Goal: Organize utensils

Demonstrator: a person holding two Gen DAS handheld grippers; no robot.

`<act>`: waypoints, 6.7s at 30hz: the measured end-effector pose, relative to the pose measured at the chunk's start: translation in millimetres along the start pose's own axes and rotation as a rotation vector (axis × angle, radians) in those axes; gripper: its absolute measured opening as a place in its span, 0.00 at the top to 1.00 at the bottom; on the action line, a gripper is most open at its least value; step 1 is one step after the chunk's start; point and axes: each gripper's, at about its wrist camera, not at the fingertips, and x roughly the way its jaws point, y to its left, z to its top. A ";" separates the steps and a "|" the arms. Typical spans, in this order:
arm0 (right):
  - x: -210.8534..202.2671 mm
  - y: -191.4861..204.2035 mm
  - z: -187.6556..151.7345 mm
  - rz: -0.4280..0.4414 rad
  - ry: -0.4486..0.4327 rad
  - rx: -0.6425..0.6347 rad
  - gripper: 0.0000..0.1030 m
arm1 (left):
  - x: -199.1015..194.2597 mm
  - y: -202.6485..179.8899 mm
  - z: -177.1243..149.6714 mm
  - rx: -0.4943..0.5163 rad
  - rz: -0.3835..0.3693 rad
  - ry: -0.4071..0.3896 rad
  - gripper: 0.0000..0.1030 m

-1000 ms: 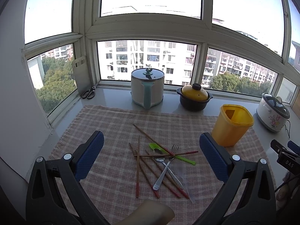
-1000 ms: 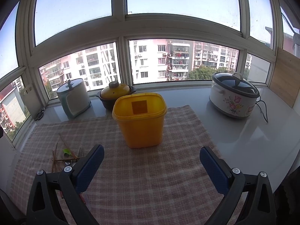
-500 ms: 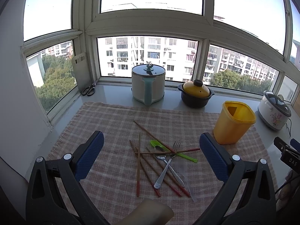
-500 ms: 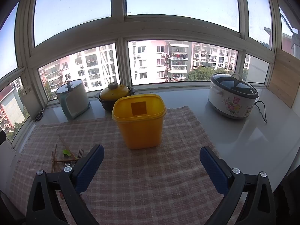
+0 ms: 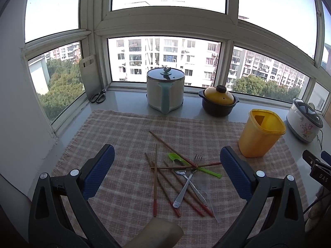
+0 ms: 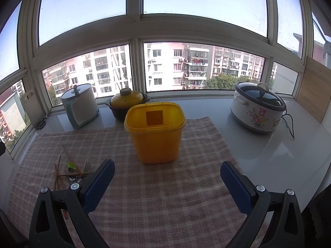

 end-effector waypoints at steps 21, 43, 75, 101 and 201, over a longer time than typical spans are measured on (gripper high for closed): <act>58.9 49.7 -11.4 0.250 0.130 -0.193 0.05 | 83.9 59.5 -54.4 -0.074 -0.061 0.274 0.37; 133.2 130.5 -66.3 0.495 0.501 -0.291 0.60 | 200.6 64.9 -77.5 -0.140 -0.246 0.572 0.82; 178.6 189.5 -86.2 0.530 0.675 -0.399 0.88 | 244.1 65.4 -75.1 -0.149 -0.274 0.624 0.91; 159.9 162.4 -76.1 0.494 0.603 -0.286 0.98 | 211.1 92.6 -62.8 -0.228 -0.311 0.550 0.96; 166.8 -46.6 139.6 0.367 0.102 -0.109 0.57 | 187.2 -213.9 90.6 -0.045 -0.442 0.146 0.93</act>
